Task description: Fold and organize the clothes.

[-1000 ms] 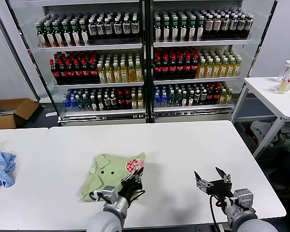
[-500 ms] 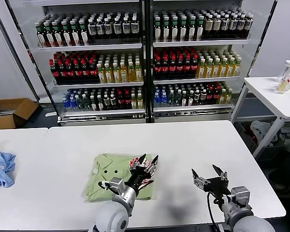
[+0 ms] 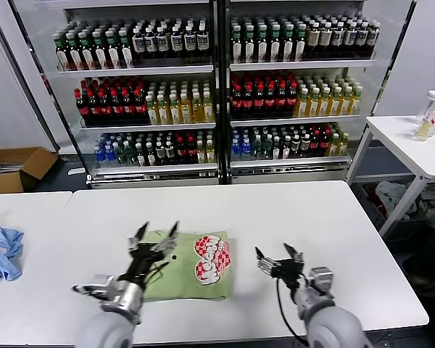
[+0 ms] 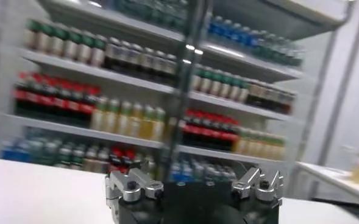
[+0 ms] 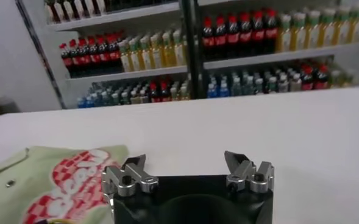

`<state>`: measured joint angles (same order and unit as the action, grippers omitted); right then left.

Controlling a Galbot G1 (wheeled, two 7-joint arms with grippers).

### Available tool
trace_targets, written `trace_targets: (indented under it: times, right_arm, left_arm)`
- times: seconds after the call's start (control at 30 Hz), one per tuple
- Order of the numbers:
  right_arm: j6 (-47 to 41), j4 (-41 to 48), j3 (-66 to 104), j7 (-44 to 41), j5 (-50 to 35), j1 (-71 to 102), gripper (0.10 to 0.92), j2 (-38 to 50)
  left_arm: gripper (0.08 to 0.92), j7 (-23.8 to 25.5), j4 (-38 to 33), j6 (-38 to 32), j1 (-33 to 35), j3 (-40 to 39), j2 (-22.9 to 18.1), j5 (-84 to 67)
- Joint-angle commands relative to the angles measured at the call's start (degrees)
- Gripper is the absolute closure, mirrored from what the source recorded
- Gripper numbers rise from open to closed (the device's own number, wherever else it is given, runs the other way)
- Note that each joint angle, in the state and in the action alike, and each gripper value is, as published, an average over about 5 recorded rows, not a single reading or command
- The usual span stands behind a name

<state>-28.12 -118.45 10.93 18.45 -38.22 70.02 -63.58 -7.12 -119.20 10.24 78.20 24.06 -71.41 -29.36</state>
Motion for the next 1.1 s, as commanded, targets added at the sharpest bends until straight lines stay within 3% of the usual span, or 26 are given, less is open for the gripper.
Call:
trace_targets:
  times: [0.03,0.5,1.1]
  right_arm:
    - [-0.1,14.3,-14.9,3.4,-3.6,-13.9,0.203,-11.1]
    - [1.1,19.9,-17.2,6.5,-1.6,-14.5,0.218,-15.2]
    - [2.1,21.2,-14.6,3.6,5.4,-16.5,0.700,-11.5]
  left_arm:
    - [0.177,-2.1,-2.0,-2.5,8.9,15.4,3.5,-0.3]
    - [0.177,-1.9,-2.8,-2.0,9.6,14.7,3.3,0.0]
    - [0.177,-1.7,-4.0,-1.4,10.9,13.4,2.5,0.5]
